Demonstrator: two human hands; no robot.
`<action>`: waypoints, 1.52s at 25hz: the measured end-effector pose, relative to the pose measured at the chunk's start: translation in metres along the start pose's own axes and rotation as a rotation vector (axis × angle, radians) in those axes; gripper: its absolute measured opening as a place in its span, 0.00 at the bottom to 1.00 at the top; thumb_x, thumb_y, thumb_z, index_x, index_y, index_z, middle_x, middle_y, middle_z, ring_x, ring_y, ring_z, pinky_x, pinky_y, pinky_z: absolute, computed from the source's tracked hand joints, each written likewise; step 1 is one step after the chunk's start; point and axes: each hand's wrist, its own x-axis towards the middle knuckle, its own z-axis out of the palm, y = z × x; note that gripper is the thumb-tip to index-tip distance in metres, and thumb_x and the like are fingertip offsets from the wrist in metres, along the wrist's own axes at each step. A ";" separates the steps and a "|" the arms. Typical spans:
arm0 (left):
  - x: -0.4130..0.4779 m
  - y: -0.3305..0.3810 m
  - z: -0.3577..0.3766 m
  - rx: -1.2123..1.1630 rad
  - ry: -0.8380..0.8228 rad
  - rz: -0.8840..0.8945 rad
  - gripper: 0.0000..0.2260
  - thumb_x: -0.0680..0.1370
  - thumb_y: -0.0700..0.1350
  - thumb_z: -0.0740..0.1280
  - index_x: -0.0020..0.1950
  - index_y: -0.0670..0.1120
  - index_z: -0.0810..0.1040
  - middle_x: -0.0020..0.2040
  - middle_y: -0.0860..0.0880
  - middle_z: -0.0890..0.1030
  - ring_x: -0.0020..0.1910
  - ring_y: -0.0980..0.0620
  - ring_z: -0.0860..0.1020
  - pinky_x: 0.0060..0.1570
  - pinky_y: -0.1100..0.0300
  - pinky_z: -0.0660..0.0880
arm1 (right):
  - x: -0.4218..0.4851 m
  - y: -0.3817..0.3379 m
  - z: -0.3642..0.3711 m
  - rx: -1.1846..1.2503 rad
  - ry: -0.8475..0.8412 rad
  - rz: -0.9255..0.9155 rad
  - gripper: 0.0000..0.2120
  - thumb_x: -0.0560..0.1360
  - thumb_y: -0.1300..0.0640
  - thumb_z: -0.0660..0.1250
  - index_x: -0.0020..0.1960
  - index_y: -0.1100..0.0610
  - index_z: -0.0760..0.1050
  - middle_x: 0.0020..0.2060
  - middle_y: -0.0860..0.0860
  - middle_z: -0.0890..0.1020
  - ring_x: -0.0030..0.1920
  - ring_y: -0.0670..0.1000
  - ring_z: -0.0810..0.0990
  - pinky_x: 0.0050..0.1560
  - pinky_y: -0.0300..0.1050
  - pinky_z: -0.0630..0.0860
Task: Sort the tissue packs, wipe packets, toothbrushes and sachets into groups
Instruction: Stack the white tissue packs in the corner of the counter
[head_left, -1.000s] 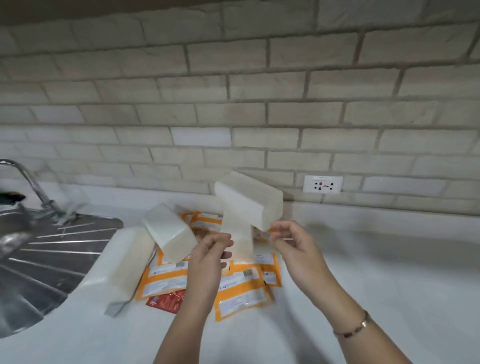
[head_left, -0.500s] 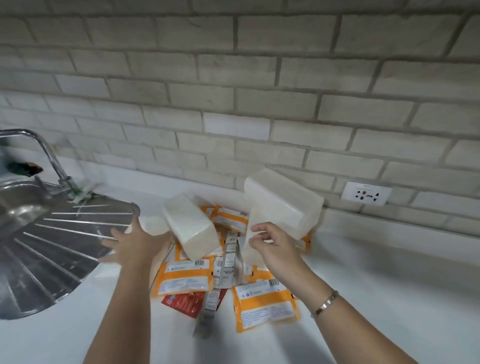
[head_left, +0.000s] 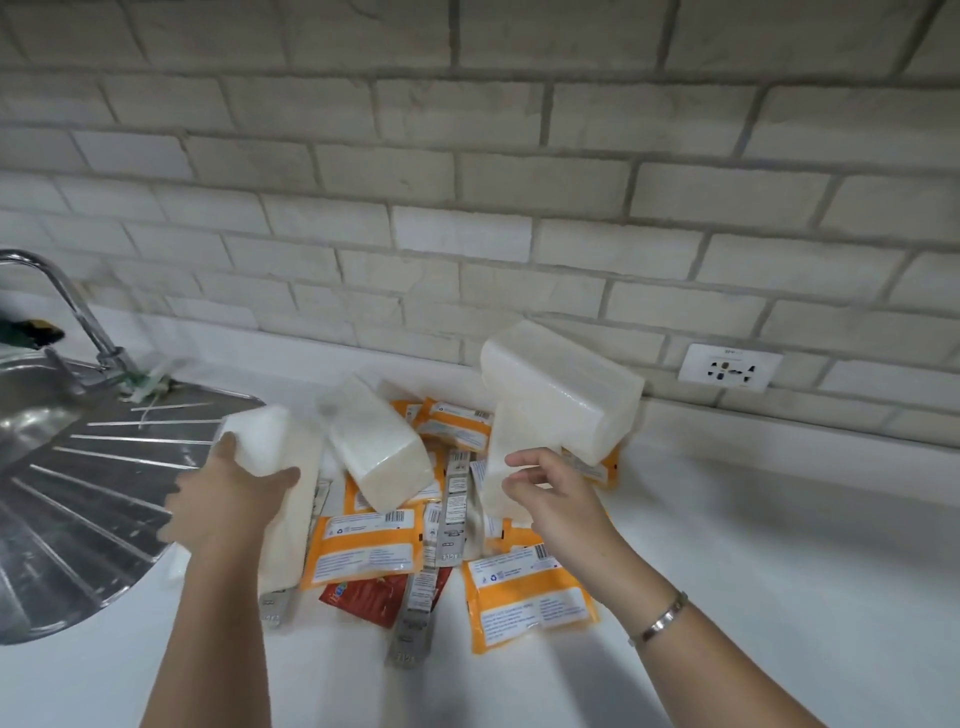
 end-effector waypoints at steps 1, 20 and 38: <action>-0.014 0.002 -0.009 -0.088 0.048 0.046 0.43 0.68 0.64 0.77 0.80 0.57 0.62 0.70 0.36 0.73 0.69 0.31 0.70 0.65 0.33 0.68 | -0.004 -0.001 -0.003 0.024 0.007 0.004 0.09 0.81 0.54 0.68 0.59 0.44 0.78 0.56 0.46 0.79 0.51 0.44 0.80 0.46 0.39 0.77; -0.322 0.181 0.062 -0.802 -1.354 0.257 0.21 0.80 0.61 0.65 0.56 0.48 0.88 0.57 0.42 0.86 0.55 0.43 0.86 0.58 0.48 0.81 | -0.117 0.051 -0.176 0.976 0.285 0.132 0.27 0.77 0.45 0.71 0.69 0.62 0.78 0.60 0.64 0.84 0.58 0.65 0.85 0.61 0.62 0.81; -0.602 0.359 0.197 -0.764 -0.933 1.003 0.38 0.65 0.49 0.84 0.71 0.58 0.71 0.62 0.62 0.80 0.61 0.58 0.79 0.62 0.51 0.78 | -0.208 0.148 -0.527 0.634 1.062 -0.124 0.24 0.78 0.46 0.72 0.70 0.46 0.68 0.63 0.53 0.81 0.57 0.48 0.83 0.60 0.52 0.78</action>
